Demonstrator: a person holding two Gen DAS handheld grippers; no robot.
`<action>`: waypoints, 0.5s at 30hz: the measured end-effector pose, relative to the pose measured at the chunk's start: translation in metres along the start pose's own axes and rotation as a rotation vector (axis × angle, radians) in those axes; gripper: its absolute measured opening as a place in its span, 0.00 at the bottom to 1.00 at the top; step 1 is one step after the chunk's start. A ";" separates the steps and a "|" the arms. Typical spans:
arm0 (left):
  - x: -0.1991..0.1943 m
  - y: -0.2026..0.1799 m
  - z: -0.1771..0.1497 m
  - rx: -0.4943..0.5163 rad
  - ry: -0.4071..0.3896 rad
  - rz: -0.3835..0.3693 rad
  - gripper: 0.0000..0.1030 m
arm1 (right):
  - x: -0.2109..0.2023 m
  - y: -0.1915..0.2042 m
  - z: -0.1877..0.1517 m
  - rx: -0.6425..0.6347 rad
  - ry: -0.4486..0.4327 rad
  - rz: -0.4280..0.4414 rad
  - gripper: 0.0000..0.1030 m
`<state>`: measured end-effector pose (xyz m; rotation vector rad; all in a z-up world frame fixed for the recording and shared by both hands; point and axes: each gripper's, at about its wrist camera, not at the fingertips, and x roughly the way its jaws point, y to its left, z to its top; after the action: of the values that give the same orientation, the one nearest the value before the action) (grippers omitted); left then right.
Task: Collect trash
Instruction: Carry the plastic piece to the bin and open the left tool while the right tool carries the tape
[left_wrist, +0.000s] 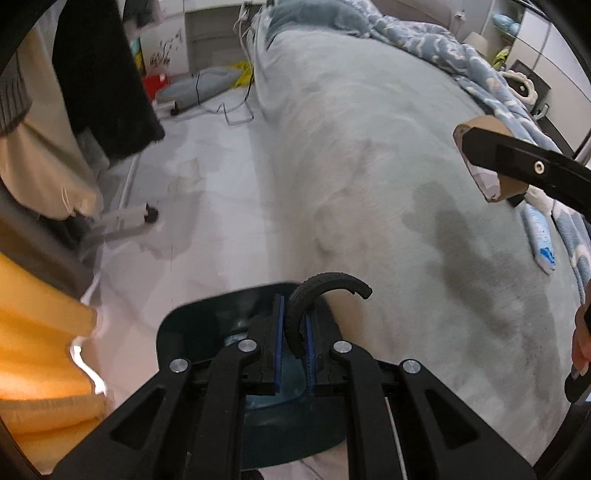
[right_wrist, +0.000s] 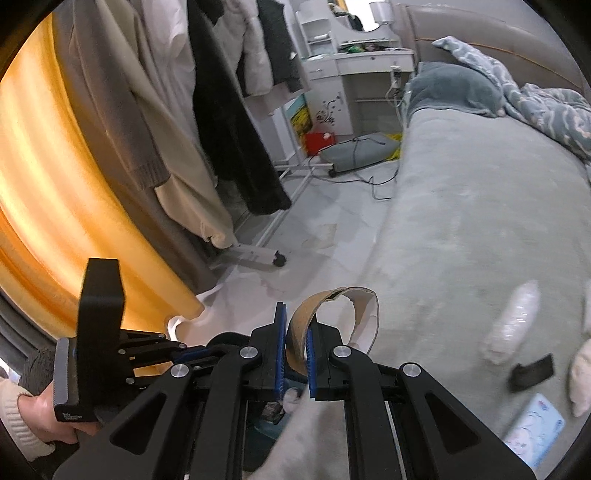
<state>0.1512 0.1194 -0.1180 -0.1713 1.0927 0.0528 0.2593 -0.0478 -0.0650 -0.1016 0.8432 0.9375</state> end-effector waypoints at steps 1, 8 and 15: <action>0.002 0.003 -0.001 -0.006 0.012 -0.002 0.11 | 0.004 0.004 0.000 -0.005 0.006 0.003 0.10; 0.014 0.027 -0.011 -0.041 0.096 0.005 0.11 | 0.033 0.026 0.000 -0.035 0.057 0.034 0.10; 0.027 0.052 -0.026 -0.079 0.187 0.017 0.11 | 0.051 0.041 0.001 -0.042 0.087 0.066 0.10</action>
<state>0.1341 0.1651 -0.1599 -0.2423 1.2791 0.0967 0.2449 0.0116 -0.0881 -0.1527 0.9114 1.0194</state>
